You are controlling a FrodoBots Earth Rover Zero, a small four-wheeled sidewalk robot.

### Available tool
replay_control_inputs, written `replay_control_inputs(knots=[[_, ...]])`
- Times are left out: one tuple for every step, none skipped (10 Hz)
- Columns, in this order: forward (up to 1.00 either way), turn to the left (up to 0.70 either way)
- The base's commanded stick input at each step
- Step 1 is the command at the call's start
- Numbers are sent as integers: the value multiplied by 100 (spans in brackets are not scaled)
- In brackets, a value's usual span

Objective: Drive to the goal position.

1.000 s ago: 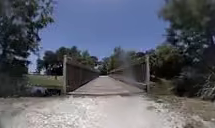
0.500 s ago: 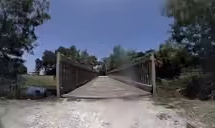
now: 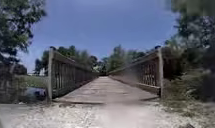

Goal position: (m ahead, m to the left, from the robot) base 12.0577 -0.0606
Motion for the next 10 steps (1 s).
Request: replay_control_inputs(knots=[[70,0],[70,0],[70,0],[70,0],[70,0],[70,0],[70,0],[70,0],[70,0],[70,0]])
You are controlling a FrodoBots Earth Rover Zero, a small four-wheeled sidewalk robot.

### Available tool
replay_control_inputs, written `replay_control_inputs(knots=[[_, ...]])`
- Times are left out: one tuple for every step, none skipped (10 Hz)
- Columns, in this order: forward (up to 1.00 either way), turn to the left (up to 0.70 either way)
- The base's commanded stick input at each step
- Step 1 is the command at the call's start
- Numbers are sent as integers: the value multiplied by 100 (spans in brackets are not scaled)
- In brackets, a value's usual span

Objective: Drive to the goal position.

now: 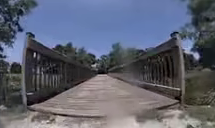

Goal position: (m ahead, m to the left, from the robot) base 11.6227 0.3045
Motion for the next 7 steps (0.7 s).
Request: replay_control_inputs(knots=[[70,0],[70,0],[70,0],[70,0],[70,0],[70,0],[70,0]])
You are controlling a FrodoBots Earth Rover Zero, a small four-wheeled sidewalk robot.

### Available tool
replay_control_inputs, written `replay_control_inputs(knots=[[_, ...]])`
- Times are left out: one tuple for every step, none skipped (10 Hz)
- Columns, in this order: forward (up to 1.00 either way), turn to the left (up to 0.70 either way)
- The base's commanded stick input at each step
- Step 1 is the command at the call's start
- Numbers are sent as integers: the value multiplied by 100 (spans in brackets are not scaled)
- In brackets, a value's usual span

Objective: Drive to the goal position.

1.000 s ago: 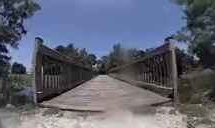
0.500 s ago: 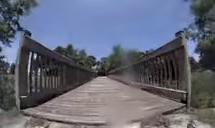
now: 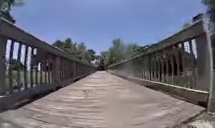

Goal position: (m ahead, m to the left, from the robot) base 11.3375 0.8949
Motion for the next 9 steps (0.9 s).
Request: replay_control_inputs(knots=[[70,0],[70,0],[70,0],[70,0],[70,0],[70,0],[70,0],[70,0],[70,0]])
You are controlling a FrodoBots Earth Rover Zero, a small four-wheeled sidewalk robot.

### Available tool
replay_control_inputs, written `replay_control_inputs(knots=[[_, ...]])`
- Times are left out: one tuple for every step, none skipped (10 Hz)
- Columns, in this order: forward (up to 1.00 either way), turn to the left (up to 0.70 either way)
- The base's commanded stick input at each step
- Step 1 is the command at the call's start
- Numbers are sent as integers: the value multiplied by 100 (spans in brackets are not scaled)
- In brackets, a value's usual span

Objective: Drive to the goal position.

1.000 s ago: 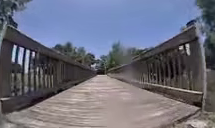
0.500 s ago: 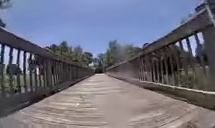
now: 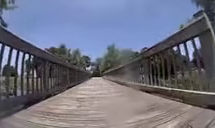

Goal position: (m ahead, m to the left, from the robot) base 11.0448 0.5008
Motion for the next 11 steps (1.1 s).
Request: replay_control_inputs(knots=[[70,0],[70,0],[70,0],[70,0],[70,0],[70,0],[70,0],[70,0],[70,0],[70,0],[56,0]])
